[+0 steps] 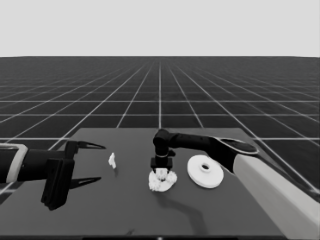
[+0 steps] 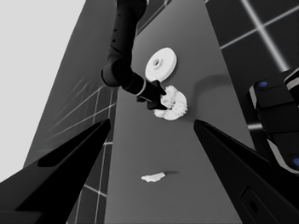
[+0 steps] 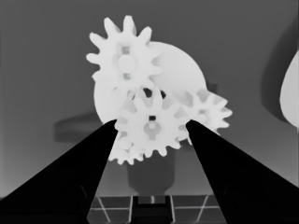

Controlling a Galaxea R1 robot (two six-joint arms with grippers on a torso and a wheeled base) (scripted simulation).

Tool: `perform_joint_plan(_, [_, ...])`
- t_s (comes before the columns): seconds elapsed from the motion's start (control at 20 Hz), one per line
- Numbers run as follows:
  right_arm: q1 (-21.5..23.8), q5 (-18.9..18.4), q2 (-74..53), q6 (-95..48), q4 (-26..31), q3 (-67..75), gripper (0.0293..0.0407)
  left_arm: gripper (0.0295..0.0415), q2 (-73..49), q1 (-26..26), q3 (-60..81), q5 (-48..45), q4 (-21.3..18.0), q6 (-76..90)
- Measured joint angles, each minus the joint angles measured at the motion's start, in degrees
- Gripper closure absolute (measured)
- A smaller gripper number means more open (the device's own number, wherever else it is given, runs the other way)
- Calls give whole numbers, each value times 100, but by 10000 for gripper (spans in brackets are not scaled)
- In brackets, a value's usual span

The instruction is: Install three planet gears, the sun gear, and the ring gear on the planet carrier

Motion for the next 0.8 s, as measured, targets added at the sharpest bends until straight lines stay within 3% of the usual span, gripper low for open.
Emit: perform_joint_plan(0.8, [-7, 0, 2, 942, -1, 0, 391, 326, 0, 0, 0, 0, 0, 0])
